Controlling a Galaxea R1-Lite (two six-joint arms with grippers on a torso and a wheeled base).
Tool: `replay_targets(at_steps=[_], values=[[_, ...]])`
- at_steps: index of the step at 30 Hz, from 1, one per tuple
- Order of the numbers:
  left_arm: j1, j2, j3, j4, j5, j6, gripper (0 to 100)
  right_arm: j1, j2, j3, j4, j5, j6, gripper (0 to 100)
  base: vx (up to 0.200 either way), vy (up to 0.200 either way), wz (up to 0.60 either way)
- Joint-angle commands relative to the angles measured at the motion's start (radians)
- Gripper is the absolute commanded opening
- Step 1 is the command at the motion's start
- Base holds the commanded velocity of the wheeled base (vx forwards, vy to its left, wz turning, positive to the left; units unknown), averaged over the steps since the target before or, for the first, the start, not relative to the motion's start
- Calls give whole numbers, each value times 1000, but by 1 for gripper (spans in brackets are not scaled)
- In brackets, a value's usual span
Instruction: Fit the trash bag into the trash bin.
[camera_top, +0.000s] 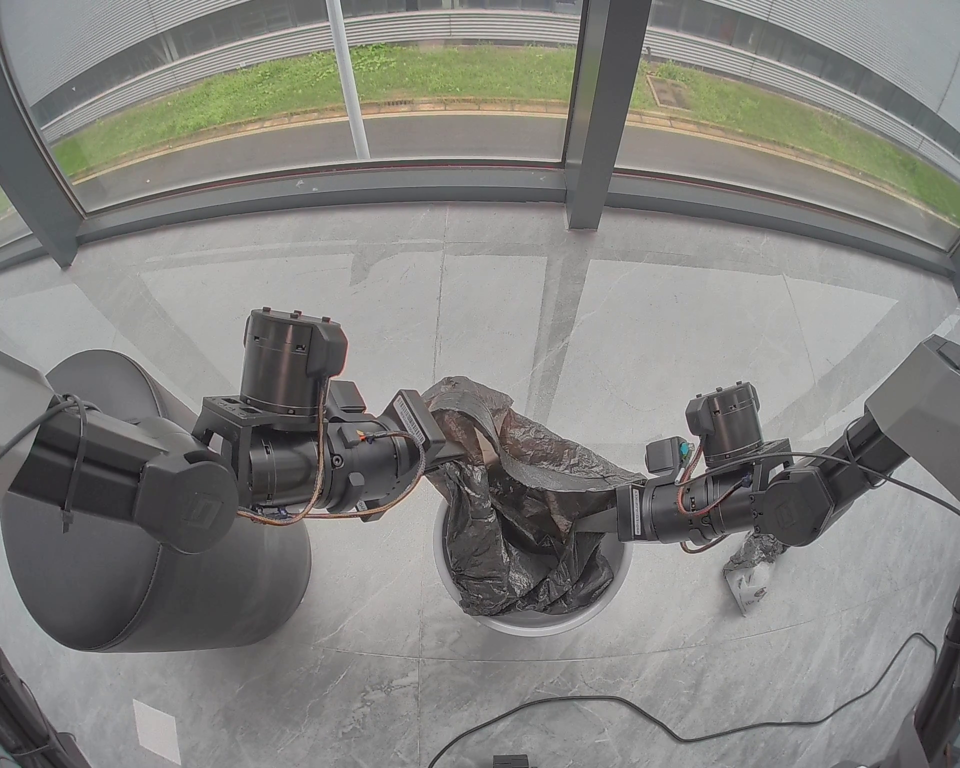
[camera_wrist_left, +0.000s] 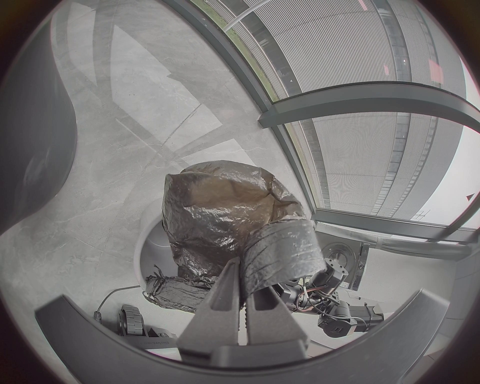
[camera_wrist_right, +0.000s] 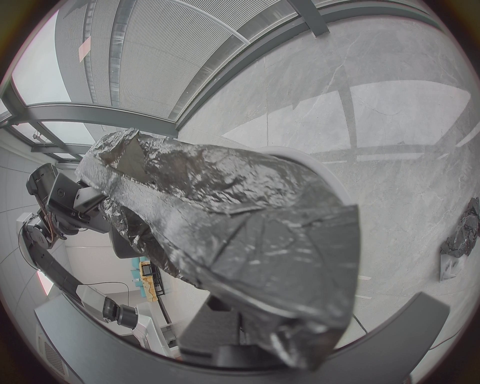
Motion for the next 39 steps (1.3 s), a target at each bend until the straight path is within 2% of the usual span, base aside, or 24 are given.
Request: replay_targets(at_steps=[1, 7, 15, 17, 24, 29, 39], values=[[8, 33, -9, -1, -1, 1, 0, -3, 26, -5, 1, 0, -2, 0, 0, 0, 0], [17, 26, -2, 4, -1, -1, 0, 0, 17, 25, 1, 0, 0, 0, 0, 0, 0], [-1, -29, 63, 13, -2, -2, 0, 2, -53, 126, -1, 0, 0, 0, 0, 0, 0], [-12, -72, 93, 19, -2, -4, 0, 0, -121, 196, -2, 10, -2, 0, 0, 0, 0], [-16, -118, 57, 131, -2, -2, 0, 0, -202, 245, 2, 15, 0, 0, 0, 0, 0], [-30, -103, 67, 189, -1, -2, 0, -1, -205, 267, 5, 15, 0, 0, 0, 0, 0], [-55, -43, 89, 194, 1, -2, 0, -20, -193, 342, -1, 38, -26, 0, 0, 0, 0]])
